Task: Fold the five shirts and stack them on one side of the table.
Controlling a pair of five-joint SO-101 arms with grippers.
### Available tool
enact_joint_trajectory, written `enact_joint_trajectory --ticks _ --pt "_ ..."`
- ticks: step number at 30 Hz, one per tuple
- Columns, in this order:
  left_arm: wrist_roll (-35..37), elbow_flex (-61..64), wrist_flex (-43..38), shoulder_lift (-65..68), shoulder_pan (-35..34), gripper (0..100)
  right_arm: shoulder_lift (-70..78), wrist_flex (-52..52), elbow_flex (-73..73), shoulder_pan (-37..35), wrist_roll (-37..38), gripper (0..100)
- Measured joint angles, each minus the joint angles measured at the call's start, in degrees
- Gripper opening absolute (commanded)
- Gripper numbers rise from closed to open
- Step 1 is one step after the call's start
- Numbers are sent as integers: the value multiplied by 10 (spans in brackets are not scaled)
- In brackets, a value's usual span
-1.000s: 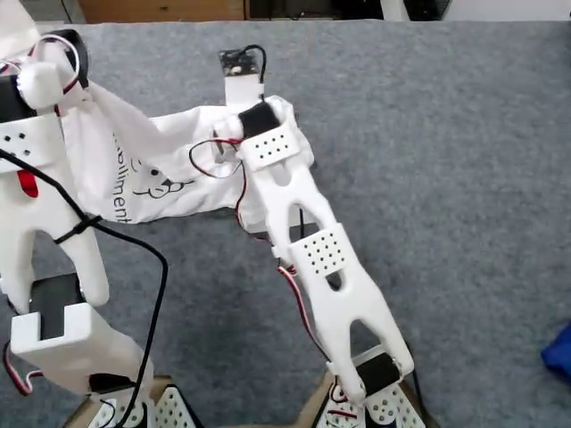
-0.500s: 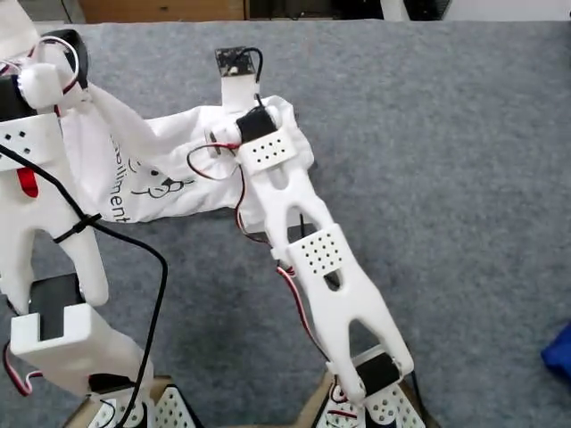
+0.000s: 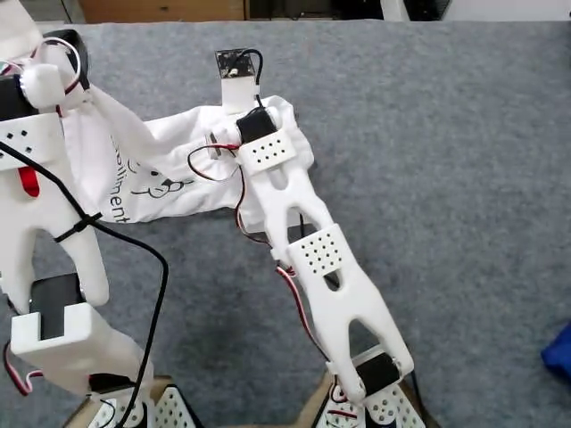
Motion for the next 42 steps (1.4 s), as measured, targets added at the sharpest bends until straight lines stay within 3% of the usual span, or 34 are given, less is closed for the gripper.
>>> enact_joint_trajectory --ticks 6,15,25,32,42 --pt "0 0 0 0 0 19 2 0 0 4 0 18" --pt "0 2 0 0 0 19 2 17 -39 68 -37 8" --pt "15 2 0 0 6 19 -18 55 -57 66 -37 6" --pt "80 -58 -2 0 11 19 -174 91 -57 73 -37 6" --pt "82 -347 91 0 68 19 -512 125 -58 161 -37 6"
